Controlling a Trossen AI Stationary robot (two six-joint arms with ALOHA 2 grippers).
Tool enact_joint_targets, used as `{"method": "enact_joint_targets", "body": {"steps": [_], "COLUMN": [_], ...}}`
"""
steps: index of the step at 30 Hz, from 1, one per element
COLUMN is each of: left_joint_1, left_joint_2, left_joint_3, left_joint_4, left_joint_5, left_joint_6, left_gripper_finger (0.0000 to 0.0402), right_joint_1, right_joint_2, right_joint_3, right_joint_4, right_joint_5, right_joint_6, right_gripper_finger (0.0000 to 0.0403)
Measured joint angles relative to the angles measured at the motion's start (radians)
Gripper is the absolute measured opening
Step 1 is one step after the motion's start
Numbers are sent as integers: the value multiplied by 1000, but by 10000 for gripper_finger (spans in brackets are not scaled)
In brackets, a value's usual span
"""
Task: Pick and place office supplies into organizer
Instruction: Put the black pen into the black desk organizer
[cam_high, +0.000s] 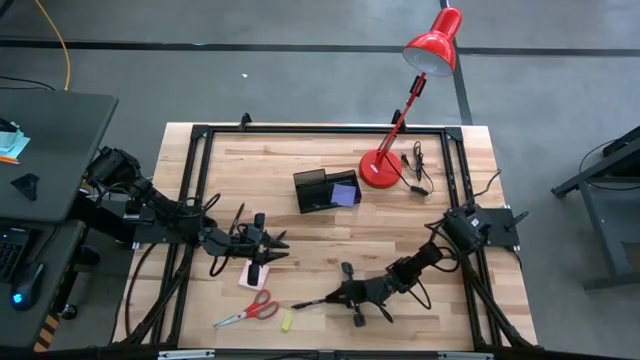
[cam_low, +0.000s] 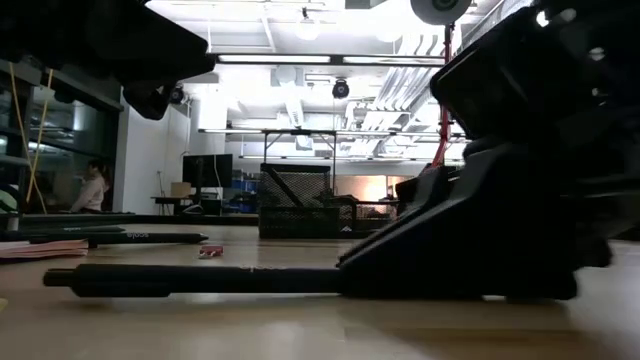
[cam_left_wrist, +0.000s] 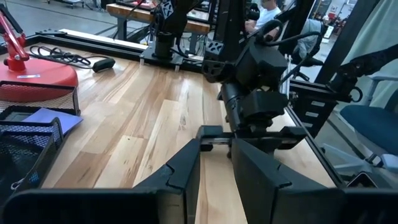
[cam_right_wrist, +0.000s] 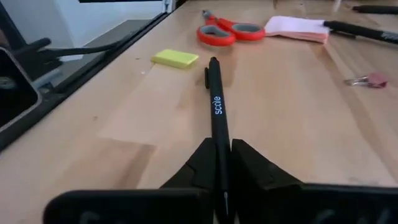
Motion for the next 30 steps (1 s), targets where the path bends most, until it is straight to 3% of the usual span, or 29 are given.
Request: {"method": "enact_joint_targets", "body": {"steps": [8, 17, 24, 30], "left_joint_1": [0, 0, 0, 0], "left_joint_2": [0, 0, 0, 0], "left_joint_3": [0, 0, 0, 0], "left_joint_4": [2, 16, 25, 63], "left_joint_5": [-2, -29, -49, -73], "left_joint_6": [9, 13, 13, 16], "left_gripper_finger": [83, 83, 83, 104], "right_joint_1": [-25, -26, -26, -26], "right_joint_2": [-69, -187, -230, -232], "right_joint_3": [-1, 1, 2, 2], "right_joint_4": [6, -3, -32, -82], "right_joint_5": [62, 162, 260, 269], "right_joint_6": [-73, -224, -255, -228], "right_gripper_finger": [33, 12, 23, 15]}}
